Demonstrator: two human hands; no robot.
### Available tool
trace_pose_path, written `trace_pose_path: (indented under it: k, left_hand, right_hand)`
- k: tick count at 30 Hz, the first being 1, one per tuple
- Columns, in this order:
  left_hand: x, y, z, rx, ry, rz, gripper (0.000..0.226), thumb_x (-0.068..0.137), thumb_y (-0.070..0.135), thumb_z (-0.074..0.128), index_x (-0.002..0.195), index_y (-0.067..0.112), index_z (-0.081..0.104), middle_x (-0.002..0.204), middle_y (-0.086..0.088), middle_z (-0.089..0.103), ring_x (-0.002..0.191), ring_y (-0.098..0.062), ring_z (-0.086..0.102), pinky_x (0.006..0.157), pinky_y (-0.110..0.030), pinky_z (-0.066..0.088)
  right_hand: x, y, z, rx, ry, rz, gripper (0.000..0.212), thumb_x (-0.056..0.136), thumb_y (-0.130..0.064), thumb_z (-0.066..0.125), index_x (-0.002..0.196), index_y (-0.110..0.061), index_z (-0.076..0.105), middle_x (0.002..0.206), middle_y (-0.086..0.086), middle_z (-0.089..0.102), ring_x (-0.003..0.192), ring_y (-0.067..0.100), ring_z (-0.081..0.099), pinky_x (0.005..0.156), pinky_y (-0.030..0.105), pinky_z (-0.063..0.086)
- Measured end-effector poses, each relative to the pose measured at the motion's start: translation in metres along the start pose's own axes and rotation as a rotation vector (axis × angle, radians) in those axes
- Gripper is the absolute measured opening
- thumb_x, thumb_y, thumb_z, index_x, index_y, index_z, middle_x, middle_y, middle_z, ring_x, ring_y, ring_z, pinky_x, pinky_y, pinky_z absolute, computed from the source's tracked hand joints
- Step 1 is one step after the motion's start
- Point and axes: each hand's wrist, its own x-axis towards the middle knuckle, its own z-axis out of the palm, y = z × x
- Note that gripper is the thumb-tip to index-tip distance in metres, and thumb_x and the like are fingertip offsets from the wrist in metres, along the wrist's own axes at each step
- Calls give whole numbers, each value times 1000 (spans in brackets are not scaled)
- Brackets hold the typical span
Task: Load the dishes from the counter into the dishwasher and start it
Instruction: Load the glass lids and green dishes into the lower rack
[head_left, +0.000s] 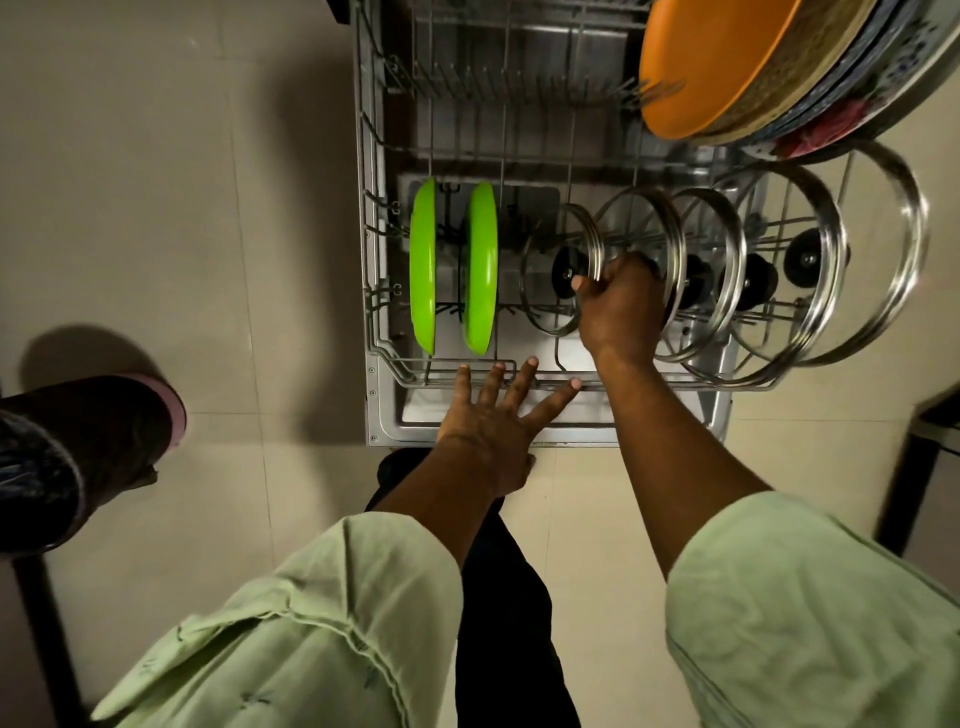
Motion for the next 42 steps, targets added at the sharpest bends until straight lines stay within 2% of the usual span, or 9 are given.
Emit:
trace_pose_path:
  k: [6,11,17,23,28,33,36,39,42]
  left_hand:
    - [-1,0,-3,14,-3,-1,88,102,51,39,137,47,-42,157,-4,-35,149,-36,-20,117,-65,-5]
    - [-3,1,-4,27,13,-5,87,102,50,39,140,46,-39,158,-5,-34,149,-35,-19,118,-63,-6]
    - [-7,3,-6,53,59,-8,82,103,48,37,146,42,-32,160,-5,-30,150,-34,-16,118,-61,-6]
    - [-16,7,-15,39,83,-29,74,105,45,33,153,33,-22,161,-6,-26,151,-33,-15,120,-58,-4]
    - [-35,8,-16,9,240,-63,66,106,40,29,159,19,-5,165,-8,-15,152,-31,-12,122,-50,-4]
    - [-67,10,-17,13,377,-114,63,107,32,25,158,17,-9,164,-9,-16,151,-29,-15,121,-46,-9]
    - [-93,14,-24,16,448,-154,64,107,35,23,156,17,-14,163,-9,-21,150,-29,-20,120,-48,-13]
    - [-124,13,-38,49,532,-187,67,106,39,25,157,19,-14,163,-8,-22,149,-30,-22,120,-51,-14]
    - [-155,7,-49,79,600,-228,68,105,39,26,157,19,-12,164,-9,-19,150,-31,-19,120,-53,-13]
  right_hand:
    - [0,6,-3,83,-70,-17,23,91,-29,68,98,-7,67,97,8,71,91,22,66,72,25,41]
    - [-14,7,-10,75,5,-64,20,98,-22,57,101,-9,71,97,7,72,88,19,67,60,11,32]
    - [-39,14,-19,37,36,-69,19,99,-16,50,104,-11,68,96,8,71,82,17,63,61,16,35]
    - [-60,21,-19,-25,-26,-149,16,97,-14,53,101,-12,68,88,9,69,79,23,67,67,28,52]
    - [-78,25,-24,-28,-37,-146,15,96,-14,53,100,-13,67,90,11,69,83,29,66,69,30,49]
    - [-103,26,-43,-20,-16,-188,14,95,-11,54,102,-8,66,97,12,70,89,30,65,69,26,40]
    - [-121,22,-60,-66,-2,-258,19,96,-15,55,111,-7,63,107,12,67,98,29,61,76,29,40]
    - [-135,10,-80,-118,1,-358,28,96,-20,56,120,-6,59,116,14,64,107,31,58,89,38,46]
    - [-145,-11,-99,-135,-14,-447,38,95,-24,57,127,-3,56,128,17,59,122,34,53,104,45,43]
